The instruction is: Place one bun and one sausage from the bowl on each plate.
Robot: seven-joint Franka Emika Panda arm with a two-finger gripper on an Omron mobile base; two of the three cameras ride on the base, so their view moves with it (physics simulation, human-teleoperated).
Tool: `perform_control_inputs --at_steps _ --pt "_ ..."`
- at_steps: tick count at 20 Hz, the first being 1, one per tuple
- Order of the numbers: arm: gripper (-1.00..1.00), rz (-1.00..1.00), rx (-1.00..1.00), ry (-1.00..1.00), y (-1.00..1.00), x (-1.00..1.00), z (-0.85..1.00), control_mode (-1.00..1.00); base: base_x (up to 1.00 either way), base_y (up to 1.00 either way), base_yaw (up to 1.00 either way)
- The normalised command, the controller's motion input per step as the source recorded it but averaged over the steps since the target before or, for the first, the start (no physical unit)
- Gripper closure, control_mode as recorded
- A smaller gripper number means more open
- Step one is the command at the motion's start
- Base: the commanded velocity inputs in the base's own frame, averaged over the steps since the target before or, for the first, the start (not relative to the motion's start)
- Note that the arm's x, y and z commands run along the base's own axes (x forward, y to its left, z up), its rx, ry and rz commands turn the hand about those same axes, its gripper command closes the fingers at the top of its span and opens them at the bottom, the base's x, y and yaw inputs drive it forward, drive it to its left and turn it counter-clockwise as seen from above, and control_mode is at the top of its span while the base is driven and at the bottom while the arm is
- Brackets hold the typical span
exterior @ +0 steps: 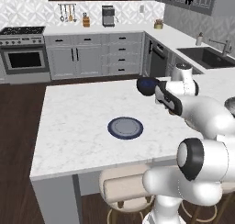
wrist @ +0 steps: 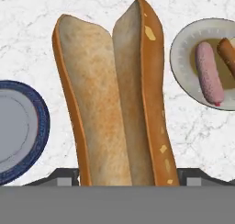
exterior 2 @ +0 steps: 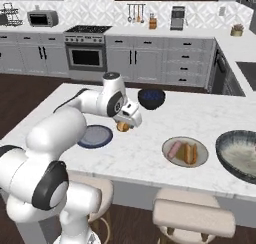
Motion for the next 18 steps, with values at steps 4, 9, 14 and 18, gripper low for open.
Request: perform_control_inputs --at_steps 4,9,14,18 --pt "1.00 -0.01 0.05 0.00 0.25 0.12 -0.03 -1.00 0.29 0.75 -0.02" --pt "1.00 -0.07 0.22 0.07 0.99 0.80 -0.42 -1.00 0.00 0.00 0.00" --pt "1.00 -0.05 0.08 0.20 0.95 0.82 -0.48 -1.00 0.00 0.00 0.00" --pt "1.00 0.01 -0.16 0.21 0.09 0.38 -0.46 -1.00 0.00 0.00 0.00"
